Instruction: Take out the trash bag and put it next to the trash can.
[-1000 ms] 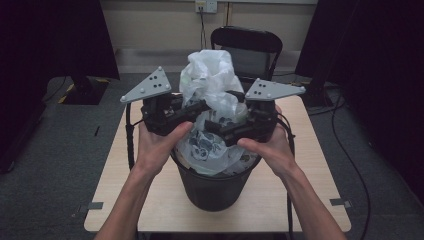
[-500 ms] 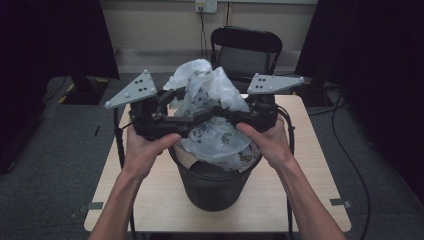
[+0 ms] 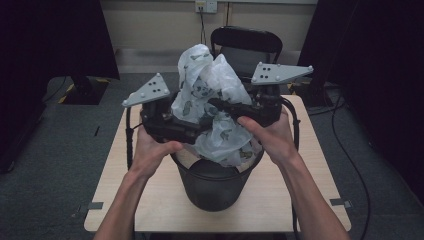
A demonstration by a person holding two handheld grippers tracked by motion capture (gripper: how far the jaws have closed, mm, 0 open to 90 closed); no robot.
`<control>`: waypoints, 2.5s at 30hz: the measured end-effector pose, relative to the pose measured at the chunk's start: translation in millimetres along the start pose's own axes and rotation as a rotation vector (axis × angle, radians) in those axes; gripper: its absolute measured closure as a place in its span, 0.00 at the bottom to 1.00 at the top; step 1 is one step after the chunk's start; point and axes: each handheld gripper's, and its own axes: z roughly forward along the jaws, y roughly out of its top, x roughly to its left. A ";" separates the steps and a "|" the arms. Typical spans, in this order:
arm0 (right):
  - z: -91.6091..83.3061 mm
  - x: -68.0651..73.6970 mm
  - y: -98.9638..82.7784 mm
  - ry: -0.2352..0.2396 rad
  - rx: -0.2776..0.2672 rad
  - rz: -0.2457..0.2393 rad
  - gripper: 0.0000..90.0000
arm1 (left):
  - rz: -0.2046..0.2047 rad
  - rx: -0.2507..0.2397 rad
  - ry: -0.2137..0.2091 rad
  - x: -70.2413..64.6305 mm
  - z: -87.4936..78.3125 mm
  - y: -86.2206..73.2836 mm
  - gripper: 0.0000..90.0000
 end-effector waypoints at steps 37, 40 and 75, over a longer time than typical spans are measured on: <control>-24.2 5.8 1.4 -0.106 -0.125 0.039 0.25 | 0.091 0.038 -0.023 6.0 -8.9 -3.7 0.97; -37.2 5.2 -2.7 -0.125 -0.134 0.033 0.23 | 0.092 0.026 -0.014 9.0 -15.5 1.6 0.97; -42.8 -7.0 -37.8 -0.165 -0.125 0.067 0.23 | 0.038 -0.105 0.066 48.4 -50.8 26.2 0.97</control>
